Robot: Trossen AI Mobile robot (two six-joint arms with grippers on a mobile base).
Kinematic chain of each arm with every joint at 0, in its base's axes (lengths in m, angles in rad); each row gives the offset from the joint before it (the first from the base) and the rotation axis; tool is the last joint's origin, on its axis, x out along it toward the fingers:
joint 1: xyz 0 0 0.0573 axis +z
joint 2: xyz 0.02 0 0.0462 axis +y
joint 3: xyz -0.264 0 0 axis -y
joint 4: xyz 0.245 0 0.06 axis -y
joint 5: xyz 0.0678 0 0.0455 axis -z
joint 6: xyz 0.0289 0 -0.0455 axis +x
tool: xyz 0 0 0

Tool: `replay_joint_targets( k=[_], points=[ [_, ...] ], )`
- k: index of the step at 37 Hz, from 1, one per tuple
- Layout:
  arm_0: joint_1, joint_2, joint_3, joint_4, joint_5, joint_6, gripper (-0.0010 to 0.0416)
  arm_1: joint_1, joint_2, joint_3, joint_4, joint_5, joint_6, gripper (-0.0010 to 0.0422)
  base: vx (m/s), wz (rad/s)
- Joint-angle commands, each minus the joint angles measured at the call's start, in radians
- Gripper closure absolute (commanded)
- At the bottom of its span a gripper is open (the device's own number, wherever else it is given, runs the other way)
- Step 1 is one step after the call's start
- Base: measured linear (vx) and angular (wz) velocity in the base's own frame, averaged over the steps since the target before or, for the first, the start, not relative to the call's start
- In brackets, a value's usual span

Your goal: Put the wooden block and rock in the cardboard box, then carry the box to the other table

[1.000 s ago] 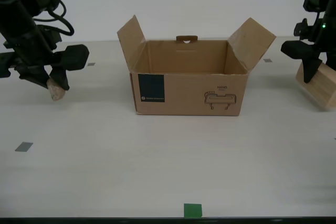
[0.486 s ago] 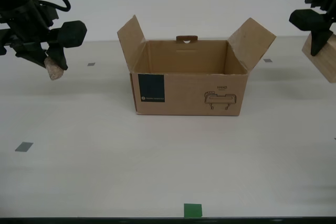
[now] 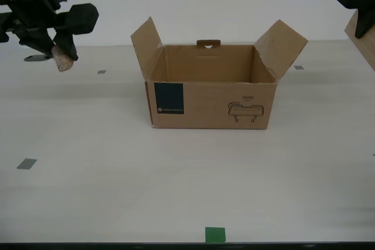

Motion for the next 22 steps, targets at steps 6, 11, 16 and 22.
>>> replay_joint_targets(
  k=[6, 11, 16, 22],
  points=[
    [0.001, -0.056, 0.0, -0.008, -0.028, 0.001, 0.0406, -0.019, -0.066, 0.051, -0.006, 0.015, 0.03, 0.0413, 0.0, 0.0],
    [0.002, -0.087, 0.0, -0.006, -0.061, 0.002, 0.0406, -0.024, -0.102, 0.085, -0.011, 0.036, 0.032, 0.0413, 0.0, 0.0],
    [0.003, -0.115, 0.0, -0.007, -0.078, 0.003, 0.0407, -0.036, -0.126, 0.127, -0.019, 0.036, 0.042, 0.0413, 0.0, 0.0],
    [0.007, -0.146, 0.002, -0.006, -0.081, 0.003, 0.0407, -0.059, -0.13, 0.19, -0.033, 0.061, 0.07, 0.0413, 0.0, 0.0]
  ],
)
